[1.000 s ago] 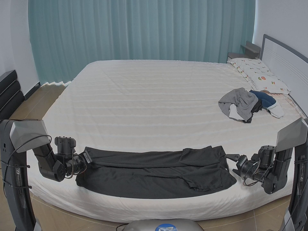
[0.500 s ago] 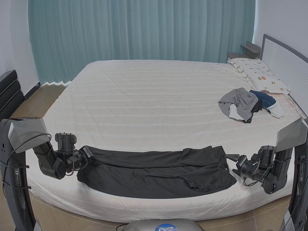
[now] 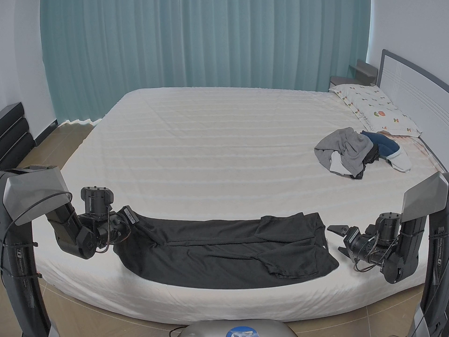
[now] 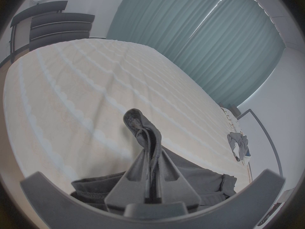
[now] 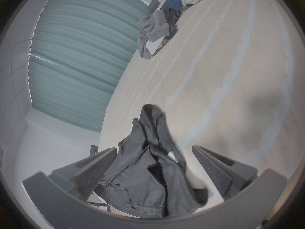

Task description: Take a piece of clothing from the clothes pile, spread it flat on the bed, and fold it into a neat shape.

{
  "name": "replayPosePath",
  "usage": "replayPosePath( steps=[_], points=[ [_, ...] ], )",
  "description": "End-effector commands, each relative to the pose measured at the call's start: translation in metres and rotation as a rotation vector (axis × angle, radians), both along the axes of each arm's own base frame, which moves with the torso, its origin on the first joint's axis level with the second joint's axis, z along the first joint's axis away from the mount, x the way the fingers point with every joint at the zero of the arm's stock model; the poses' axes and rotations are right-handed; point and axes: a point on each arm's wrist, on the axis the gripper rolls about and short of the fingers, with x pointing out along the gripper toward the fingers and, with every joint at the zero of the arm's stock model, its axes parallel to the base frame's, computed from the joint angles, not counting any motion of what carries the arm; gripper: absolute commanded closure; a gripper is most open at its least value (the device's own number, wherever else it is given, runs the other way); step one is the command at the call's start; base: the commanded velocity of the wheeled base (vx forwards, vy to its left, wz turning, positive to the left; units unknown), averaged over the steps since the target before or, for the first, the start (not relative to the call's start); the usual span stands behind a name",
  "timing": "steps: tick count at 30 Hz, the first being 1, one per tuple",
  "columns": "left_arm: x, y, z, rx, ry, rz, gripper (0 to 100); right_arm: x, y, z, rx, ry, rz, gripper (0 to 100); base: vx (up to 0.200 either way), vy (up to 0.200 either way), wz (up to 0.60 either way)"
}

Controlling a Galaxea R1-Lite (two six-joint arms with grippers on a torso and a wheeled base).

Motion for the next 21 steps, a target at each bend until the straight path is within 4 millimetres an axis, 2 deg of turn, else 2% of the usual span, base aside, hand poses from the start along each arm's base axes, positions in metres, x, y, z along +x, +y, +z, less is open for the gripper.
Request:
replayPosePath(
  steps=[1, 3, 7, 17, 18, 19, 21],
  points=[
    [-0.006, -0.015, 0.025, -0.001, -0.012, -0.042, 100, 0.001, 0.000, 0.001, 0.000, -0.011, -0.001, 0, 0.000, -0.200, 0.00],
    [-0.008, -0.020, 0.030, 0.000, -0.004, -0.058, 100, 0.001, 0.000, 0.001, 0.000, -0.011, -0.001, 0, 0.000, -0.200, 0.00],
    [-0.014, -0.046, 0.041, 0.003, 0.009, -0.112, 100, 0.001, 0.000, 0.000, -0.002, -0.010, 0.000, 0, 0.000, -0.200, 0.00],
    [-0.023, -0.134, 0.053, 0.069, 0.047, -0.279, 100, 0.001, 0.000, 0.000, -0.004, -0.011, -0.001, 0, 0.000, -0.200, 0.00],
    [-0.023, -0.134, 0.053, 0.069, 0.047, -0.279, 100, 0.001, 0.000, 0.000, -0.004, -0.011, -0.001, 0, 0.000, -0.200, 0.00],
    [-0.025, -0.147, 0.055, 0.067, 0.057, -0.308, 100, 0.001, 0.000, 0.000, -0.005, -0.011, 0.000, 0, 0.000, -0.200, 0.00],
    [-0.026, -0.153, 0.056, 0.060, 0.059, -0.318, 100, 0.001, 0.000, 0.000, -0.005, -0.010, 0.000, 0, 0.000, -0.200, 0.00]
  ],
)
